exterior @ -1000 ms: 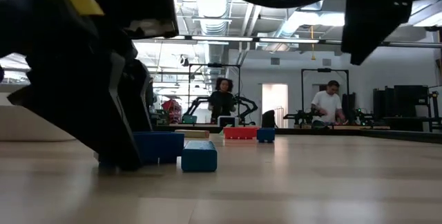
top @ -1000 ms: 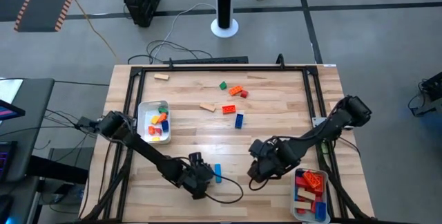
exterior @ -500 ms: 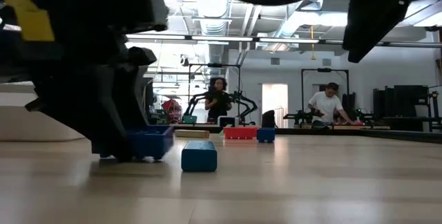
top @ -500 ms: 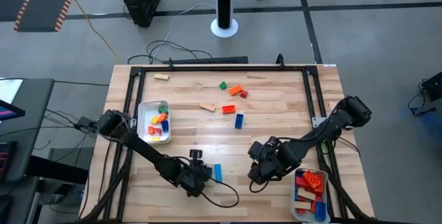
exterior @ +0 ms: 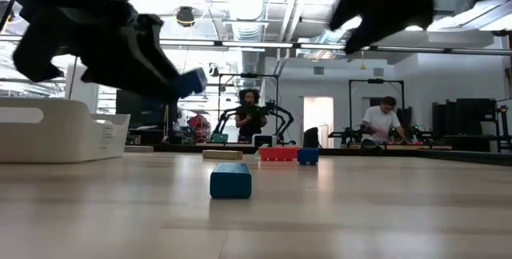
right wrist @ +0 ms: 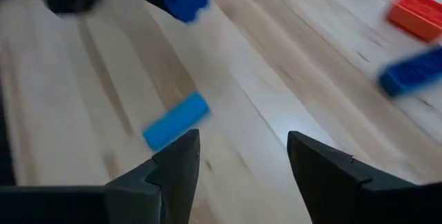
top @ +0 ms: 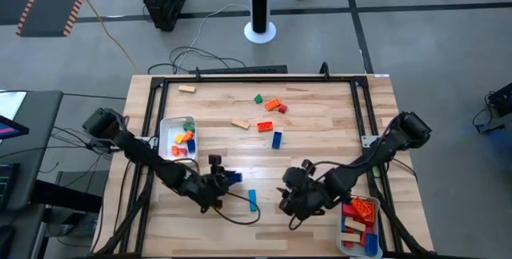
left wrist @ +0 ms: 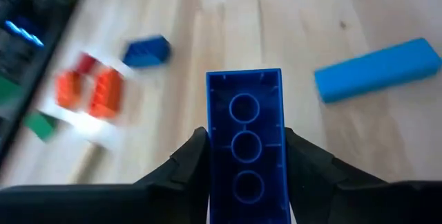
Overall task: Sort blocks by size
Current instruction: Put the blue large game piece into the gray bin
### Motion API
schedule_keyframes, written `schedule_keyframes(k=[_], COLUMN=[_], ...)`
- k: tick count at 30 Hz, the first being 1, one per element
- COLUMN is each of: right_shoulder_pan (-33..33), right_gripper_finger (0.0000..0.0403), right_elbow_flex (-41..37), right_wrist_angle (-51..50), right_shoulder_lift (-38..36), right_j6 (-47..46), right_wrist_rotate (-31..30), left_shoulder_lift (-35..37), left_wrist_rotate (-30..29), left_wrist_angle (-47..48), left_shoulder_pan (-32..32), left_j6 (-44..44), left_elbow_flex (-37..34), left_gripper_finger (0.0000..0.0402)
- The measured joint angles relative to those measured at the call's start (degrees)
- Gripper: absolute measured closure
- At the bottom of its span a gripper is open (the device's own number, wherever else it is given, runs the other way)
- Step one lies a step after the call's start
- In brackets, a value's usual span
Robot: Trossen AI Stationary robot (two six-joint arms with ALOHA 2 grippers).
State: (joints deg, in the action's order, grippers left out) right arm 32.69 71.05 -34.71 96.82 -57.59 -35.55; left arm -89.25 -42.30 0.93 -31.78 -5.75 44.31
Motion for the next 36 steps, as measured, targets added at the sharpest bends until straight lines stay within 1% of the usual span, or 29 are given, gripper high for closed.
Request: schedule_keyframes(k=[3, 6, 11, 13, 17, 21, 26, 30, 34, 36], right_shoulder_pan=[-2.23, -4.85, -8.93, -10.18, -11.88, -12.92, -13.84, -14.59, -15.28, -15.68], right_gripper_finger=[0.0158, 0.0158, 0.0158, 0.0158, 0.0158, 0.0158, 0.0158, 0.0158, 0.0158, 0.0158], right_elbow_flex=[-2.27, -3.12, -4.20, -4.19, -4.20, -4.20, -4.20, -4.20, -4.22, -4.20], right_wrist_angle=[9.64, 15.88, 26.18, 28.95, 31.45, 32.62, 35.08, 36.61, 38.54, 38.77], right_shoulder_lift=[0.04, 0.09, 0.09, 0.09, 0.09, 0.09, 0.09, -0.02, 0.07, 0.05], right_j6=[3.51, 5.56, 9.85, 11.06, 12.85, 14.25, 16.23, 17.66, 18.67, 18.69], right_wrist_rotate=[-0.02, -0.16, -0.15, -0.07, 0.72, 0.75, 0.83, 1.67, 2.89, 2.88], left_shoulder_lift=[1.71, 2.21, 2.12, 2.16, 2.12, 2.14, 2.14, 2.12, 2.23, 2.11], left_wrist_rotate=[-3.21, -5.92, -8.04, -10.14, -13.18, -13.49, -13.53, -13.92, -12.63, -10.25], left_wrist_angle=[-7.48, -13.70, -17.91, -19.07, -22.52, -26.27, -29.86, -30.32, -31.16, -30.98], left_shoulder_pan=[0.00, 0.04, 0.77, 1.41, 2.52, 2.90, 3.03, 3.95, 5.29, 5.88], left_j6=[5.62, 10.69, 15.62, 16.45, 21.14, 27.17, 32.24, 35.79, 37.69, 37.79], left_elbow_flex=[-3.16, -4.09, -3.99, -3.92, -3.92, -3.90, -3.84, -2.32, -0.28, 0.42], left_gripper_finger=[0.0263, 0.0261, 0.0260, 0.0259, 0.0259, 0.0259, 0.0258, 0.0258, 0.0258, 0.0258])
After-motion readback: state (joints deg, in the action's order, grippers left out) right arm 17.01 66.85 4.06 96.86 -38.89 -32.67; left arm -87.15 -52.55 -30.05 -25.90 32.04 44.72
